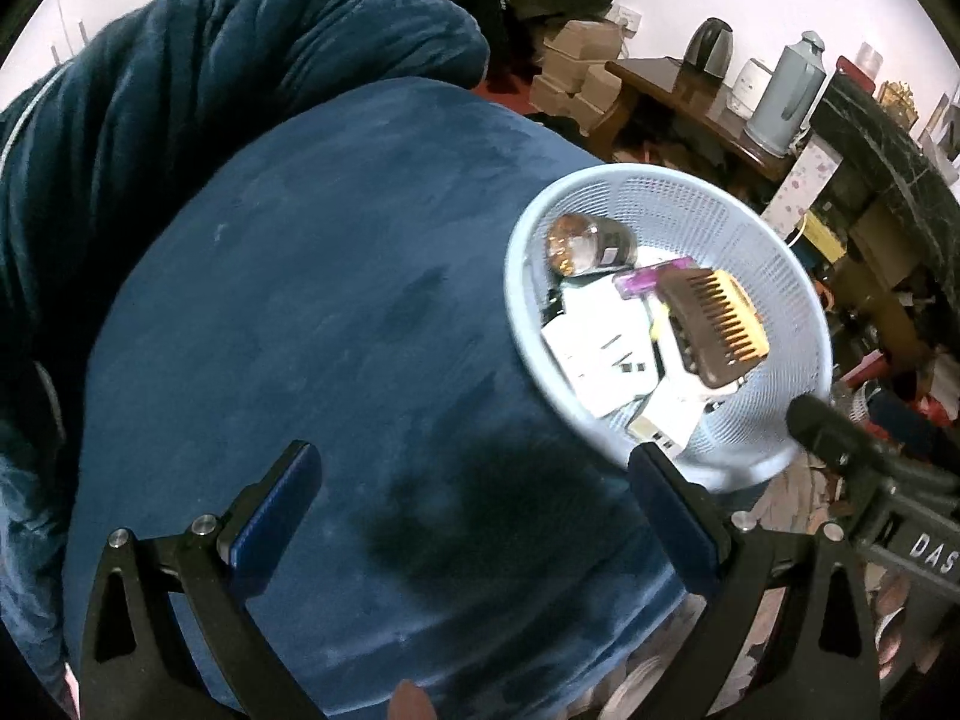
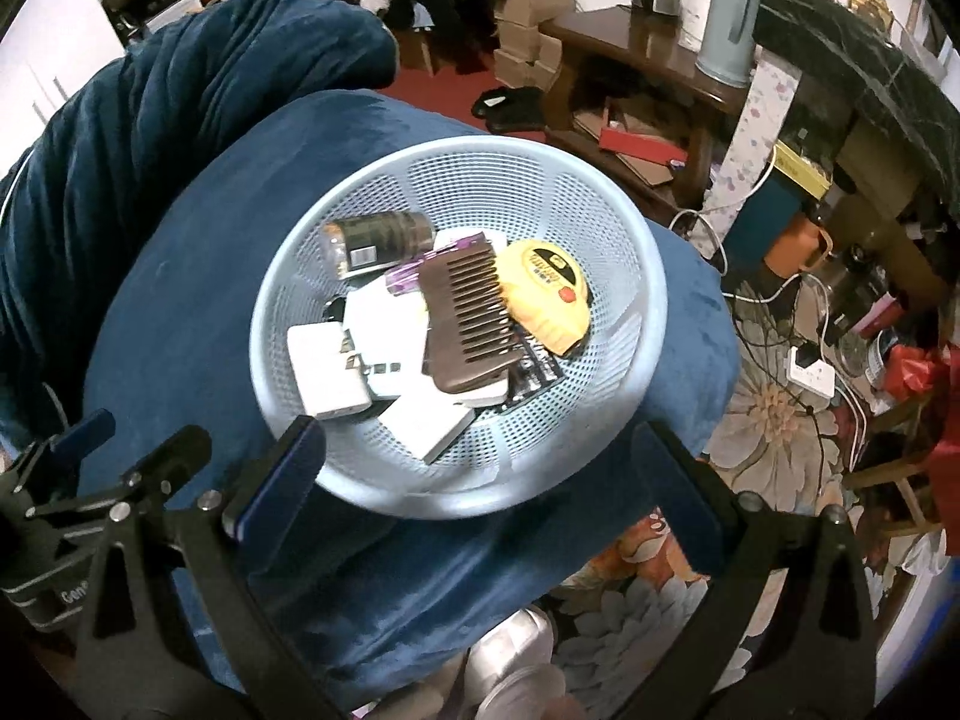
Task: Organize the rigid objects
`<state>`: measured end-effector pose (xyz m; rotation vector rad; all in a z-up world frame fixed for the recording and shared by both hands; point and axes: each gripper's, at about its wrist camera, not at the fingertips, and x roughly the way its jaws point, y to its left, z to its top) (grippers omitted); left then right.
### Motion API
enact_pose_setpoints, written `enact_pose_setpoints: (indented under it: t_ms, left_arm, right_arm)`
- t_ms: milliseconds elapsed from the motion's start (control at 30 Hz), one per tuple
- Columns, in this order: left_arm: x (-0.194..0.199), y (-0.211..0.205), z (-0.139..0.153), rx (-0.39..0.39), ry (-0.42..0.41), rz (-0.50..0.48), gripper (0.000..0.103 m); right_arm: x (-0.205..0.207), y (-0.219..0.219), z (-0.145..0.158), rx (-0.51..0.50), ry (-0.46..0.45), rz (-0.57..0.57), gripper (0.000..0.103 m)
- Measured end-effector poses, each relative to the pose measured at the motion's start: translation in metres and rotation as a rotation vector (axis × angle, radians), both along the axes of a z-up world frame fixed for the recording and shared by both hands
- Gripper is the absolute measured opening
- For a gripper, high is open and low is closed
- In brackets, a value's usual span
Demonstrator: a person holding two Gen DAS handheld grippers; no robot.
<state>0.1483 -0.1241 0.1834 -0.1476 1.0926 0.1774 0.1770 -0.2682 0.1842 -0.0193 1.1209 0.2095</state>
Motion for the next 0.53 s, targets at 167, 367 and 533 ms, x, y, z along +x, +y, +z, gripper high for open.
enact_pose_setpoints:
  t_ms: [167,367,533]
  left_arm:
    - [-0.024,0.011,0.005,0.068,-0.023,0.038,0.102]
    - [-0.054,0.035,0.004,0.049,-0.056,0.093,0.102]
    - [-0.076,0.051,0.000,0.047,-0.093,0.120,0.102]
  right_arm:
    - [-0.015,0.014,0.006,-0.013,-0.034,0.036,0.103]
    - [-0.028,0.035,0.015,-0.015,-0.071,0.092,0.103]
    - [-0.037,0.054,0.018,-0.023,-0.091,0.143,0.103]
